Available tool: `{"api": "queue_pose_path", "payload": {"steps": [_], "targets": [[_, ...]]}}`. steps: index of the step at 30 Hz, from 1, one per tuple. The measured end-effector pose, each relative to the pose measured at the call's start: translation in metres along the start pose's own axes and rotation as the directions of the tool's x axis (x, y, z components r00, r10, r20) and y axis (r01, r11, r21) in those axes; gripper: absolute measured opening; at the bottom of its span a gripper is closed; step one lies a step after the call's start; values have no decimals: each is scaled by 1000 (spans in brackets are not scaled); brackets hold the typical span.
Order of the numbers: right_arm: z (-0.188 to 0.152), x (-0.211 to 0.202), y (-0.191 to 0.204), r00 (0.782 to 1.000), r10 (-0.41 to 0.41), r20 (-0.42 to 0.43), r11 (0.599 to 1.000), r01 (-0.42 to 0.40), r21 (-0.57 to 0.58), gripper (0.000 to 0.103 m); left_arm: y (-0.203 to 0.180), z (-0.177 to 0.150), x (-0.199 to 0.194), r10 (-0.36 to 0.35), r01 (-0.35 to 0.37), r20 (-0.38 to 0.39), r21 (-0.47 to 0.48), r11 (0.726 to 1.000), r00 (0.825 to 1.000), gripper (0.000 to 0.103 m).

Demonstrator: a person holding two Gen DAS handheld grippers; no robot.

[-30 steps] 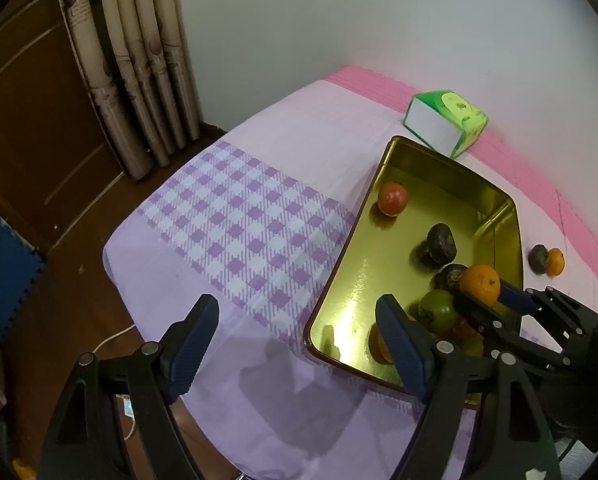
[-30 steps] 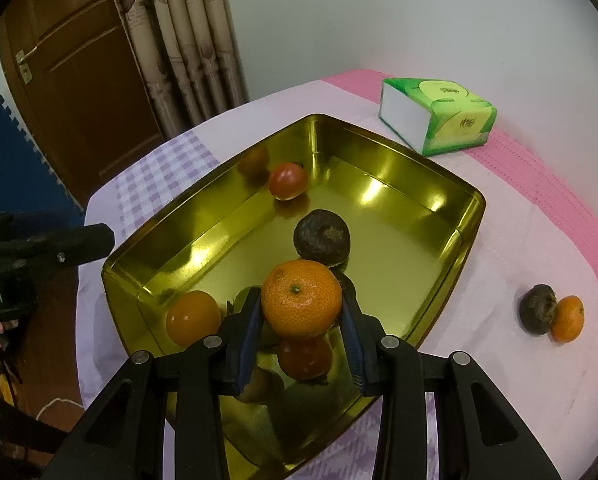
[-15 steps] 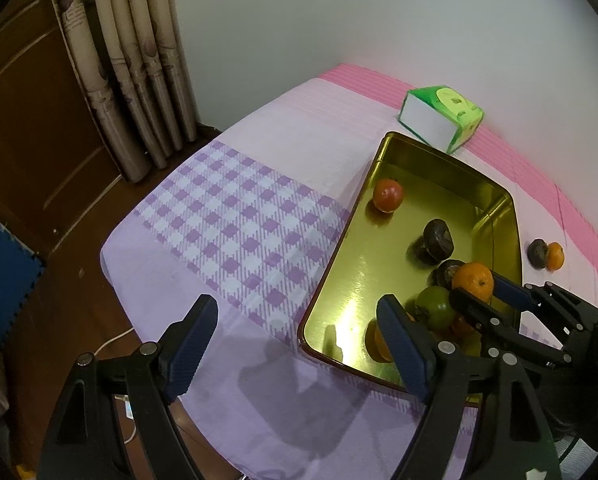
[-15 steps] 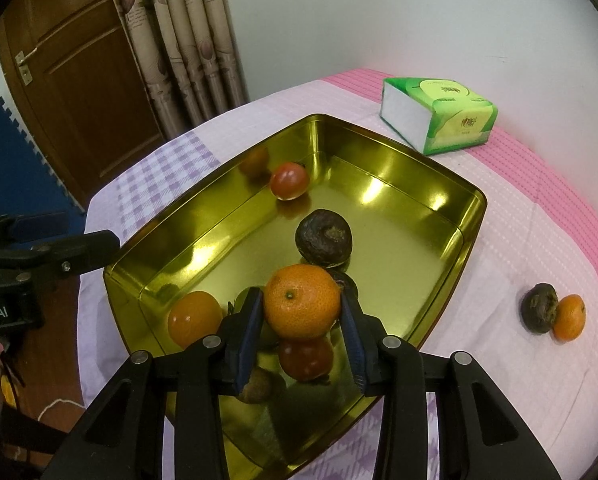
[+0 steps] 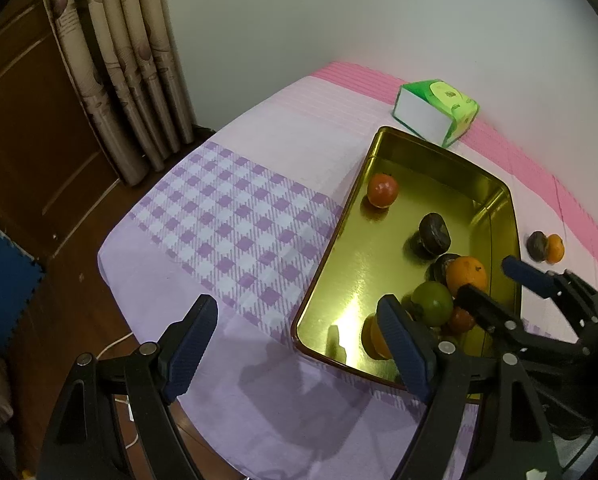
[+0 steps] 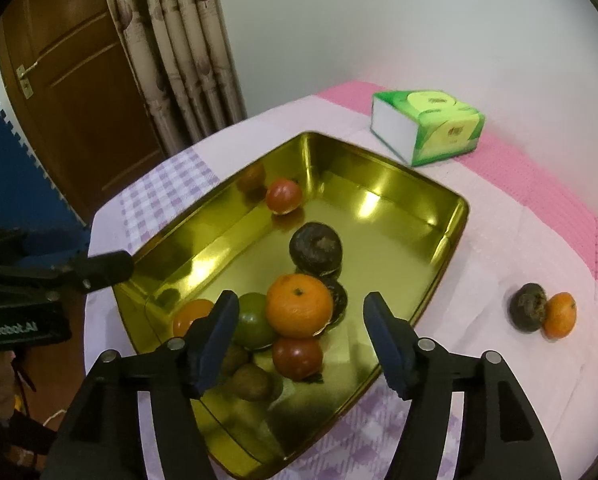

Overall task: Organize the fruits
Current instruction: 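Move the left tool toward the dark wrinkled fruit on the sheet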

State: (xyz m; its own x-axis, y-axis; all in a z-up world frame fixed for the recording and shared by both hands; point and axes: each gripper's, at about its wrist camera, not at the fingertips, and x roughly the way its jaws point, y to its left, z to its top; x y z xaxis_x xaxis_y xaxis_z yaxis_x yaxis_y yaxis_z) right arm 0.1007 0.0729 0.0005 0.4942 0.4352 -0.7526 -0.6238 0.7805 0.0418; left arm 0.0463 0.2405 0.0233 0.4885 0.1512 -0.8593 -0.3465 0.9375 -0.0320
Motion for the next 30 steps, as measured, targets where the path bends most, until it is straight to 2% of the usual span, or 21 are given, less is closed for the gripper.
{"api": "queue_pose_path", "payload": {"steps": [5, 12, 17, 23, 30], "targets": [[-1, -12, -14, 999, -43, 31, 999, 42, 34, 77, -2, 0, 0, 0, 0, 4, 9, 1000, 1000, 80], [-15, -32, -62, 987, -152, 45, 982, 145, 124, 85, -5, -1, -3, -1, 1, 15, 19, 1000, 1000, 80], [-34, -45, -104, 967, -254, 24, 952, 245, 183, 88, -9, -2, -4, -5, 5, 26, 35, 999, 1000, 80], [-64, -54, -160, 929, -370, -31, 889, 363, 281, 91, -20, -3, -9, -25, 20, 60, 77, 997, 998, 80], [-94, -53, -215, 892, -441, -103, 832, 449, 327, 91, -47, -7, -21, -66, 45, 119, 172, 984, 991, 80]]}}
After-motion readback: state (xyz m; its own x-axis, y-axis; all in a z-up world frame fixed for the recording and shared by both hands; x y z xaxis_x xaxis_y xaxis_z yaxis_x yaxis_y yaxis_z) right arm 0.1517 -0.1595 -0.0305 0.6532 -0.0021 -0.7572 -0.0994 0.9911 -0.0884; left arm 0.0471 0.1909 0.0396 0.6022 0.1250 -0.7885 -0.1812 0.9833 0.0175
